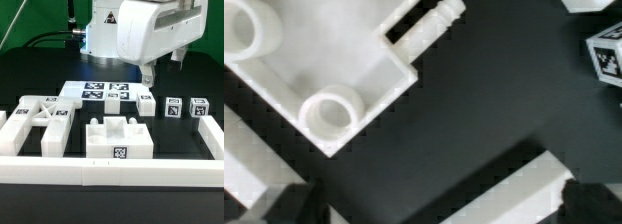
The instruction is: Assemble chair
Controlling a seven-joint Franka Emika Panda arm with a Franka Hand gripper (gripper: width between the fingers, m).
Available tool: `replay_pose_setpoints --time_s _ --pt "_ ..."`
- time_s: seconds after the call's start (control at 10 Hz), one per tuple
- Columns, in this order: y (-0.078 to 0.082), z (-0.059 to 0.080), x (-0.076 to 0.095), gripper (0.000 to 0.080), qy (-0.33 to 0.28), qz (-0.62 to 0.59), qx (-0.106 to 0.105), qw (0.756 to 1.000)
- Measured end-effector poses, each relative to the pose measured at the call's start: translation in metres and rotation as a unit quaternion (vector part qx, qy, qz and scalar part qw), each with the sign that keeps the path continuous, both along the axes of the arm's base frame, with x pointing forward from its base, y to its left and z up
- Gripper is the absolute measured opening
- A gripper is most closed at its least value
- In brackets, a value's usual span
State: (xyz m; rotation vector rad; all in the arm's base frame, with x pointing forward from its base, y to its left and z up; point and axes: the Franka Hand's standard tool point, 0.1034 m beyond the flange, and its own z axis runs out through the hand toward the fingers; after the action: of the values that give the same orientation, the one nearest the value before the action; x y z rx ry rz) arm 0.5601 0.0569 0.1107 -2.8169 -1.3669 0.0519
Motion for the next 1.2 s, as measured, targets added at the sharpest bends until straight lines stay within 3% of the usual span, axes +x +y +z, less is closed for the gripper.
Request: replay_pose_setpoints --time_s 0.5,0.8,1.0,1.2 --pt "-0.004 -0.003 0.001 0.0649 0.000 0.011 0.000 1.000" --pt "-0.026 -0.045 0.013 0.0649 -0.008 0.027 0.004 1.000" --pt "-0.032 -0.056 0.020 0.0649 -0.022 0.023 0.005 0.999" --pt "-0.037 -0.059 0.021 0.0649 -0.022 0.016 0.005 1.000"
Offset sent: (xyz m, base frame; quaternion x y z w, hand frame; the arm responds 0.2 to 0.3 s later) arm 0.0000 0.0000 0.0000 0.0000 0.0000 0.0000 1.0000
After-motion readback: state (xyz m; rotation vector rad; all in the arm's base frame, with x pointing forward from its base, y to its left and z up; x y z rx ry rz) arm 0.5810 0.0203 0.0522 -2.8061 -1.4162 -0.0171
